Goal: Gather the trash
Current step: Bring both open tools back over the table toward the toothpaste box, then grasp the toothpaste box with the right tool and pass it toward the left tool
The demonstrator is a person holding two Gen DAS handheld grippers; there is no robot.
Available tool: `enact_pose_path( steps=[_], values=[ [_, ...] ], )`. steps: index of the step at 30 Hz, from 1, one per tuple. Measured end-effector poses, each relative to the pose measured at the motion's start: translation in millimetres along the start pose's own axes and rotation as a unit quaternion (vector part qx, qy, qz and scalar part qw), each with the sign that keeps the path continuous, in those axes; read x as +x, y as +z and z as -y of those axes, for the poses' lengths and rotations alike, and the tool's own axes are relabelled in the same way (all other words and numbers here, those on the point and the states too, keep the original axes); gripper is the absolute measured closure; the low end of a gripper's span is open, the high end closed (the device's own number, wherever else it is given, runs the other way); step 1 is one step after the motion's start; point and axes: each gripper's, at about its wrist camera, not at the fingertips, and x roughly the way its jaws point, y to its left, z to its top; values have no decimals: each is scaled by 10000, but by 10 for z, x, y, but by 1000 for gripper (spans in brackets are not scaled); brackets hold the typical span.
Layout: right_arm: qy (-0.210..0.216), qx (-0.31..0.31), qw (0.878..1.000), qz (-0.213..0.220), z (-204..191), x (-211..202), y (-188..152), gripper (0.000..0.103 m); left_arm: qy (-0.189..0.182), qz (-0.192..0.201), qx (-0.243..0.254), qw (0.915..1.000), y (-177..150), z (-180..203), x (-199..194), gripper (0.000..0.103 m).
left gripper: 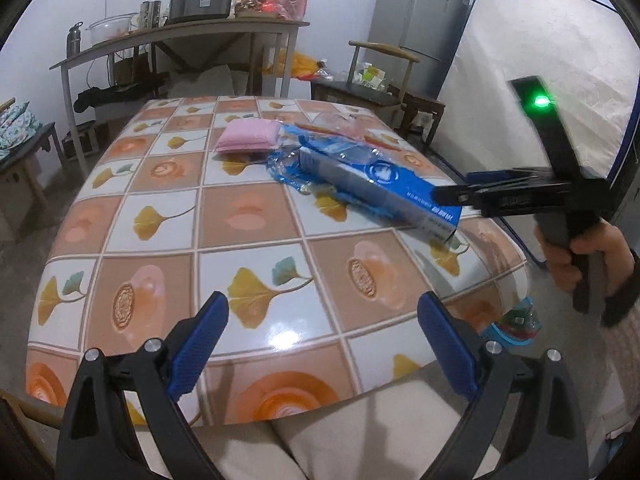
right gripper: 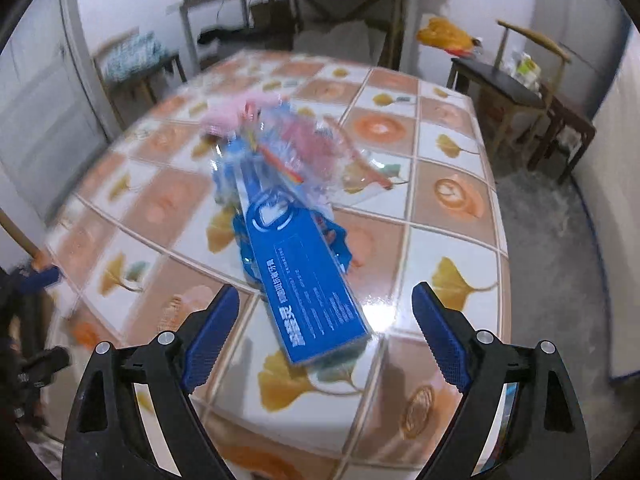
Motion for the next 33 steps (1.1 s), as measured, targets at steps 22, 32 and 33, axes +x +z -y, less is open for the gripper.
enact_pose_path(
  steps=[22, 32, 33],
  values=[
    [696, 904, 9931, 265, -122, -361, 67, 59, -135, 8, -371, 9992, -112, -327, -48, 10],
    [1510, 677, 9838, 693, -715, -462, -80, 59, 313, 161, -851, 9958, -137, -674, -159, 10],
    [1429, 512, 9862, 653, -842, -405, -95, 59, 328, 158, -942, 9949, -145, -721, -170, 10]
  ],
)
